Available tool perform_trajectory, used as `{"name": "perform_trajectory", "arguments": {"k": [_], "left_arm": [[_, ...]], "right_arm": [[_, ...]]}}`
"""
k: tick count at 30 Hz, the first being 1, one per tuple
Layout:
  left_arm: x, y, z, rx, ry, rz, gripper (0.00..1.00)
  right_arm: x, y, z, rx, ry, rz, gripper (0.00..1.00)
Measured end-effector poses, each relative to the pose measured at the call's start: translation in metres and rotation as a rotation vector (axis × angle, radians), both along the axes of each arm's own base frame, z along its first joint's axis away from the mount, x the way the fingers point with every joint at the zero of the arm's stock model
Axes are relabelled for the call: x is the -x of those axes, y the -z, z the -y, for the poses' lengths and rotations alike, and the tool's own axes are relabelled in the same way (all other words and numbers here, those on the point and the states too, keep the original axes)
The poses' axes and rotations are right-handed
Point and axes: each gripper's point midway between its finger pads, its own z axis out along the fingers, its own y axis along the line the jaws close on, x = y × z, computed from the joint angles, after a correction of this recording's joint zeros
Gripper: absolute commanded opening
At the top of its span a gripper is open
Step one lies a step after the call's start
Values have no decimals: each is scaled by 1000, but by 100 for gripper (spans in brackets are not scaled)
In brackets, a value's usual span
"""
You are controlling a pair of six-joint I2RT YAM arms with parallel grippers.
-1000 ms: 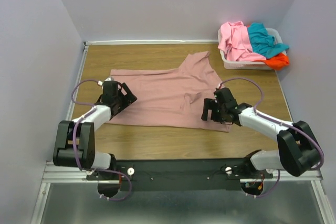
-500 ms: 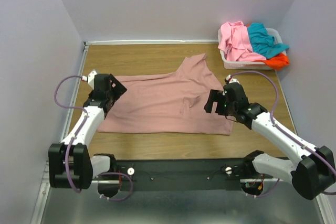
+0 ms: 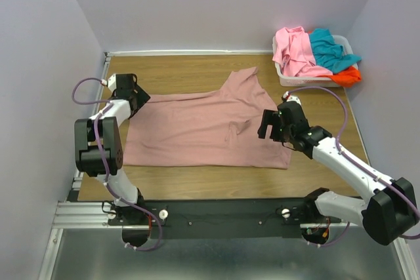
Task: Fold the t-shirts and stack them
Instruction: Fold the tshirt
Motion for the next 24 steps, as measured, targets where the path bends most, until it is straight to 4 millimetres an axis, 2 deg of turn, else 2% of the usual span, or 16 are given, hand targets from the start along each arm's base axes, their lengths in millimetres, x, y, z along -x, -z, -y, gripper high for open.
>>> {"name": "perform_trajectory", "arguments": {"k": [5,10,13,16,20,21,24], "left_arm": [[-26,6,-15,-6,0,7,75],[-35,22,-16,9,17,-13,71],[-42,25,-16,13,20,-13,66],[-48,23,-17,12,23,-4,56],[-60,22,-18,13,24,7,50],[-63,23,-18,12,25,6,40],[-69,25,-19,12,30,5,29]], "right_arm": [[-1,0,4,25,-1,9,100],[-3,0,6,48,-8,16,100],[-6,-3,5,52,-12,23,100],[-6,-2,6,56,-15,23,100],[-6,-2,6,58,-16,24,100],[-6,-2,6,58,-16,24,100],[-6,-2,6,61,-14,25,100]]}}
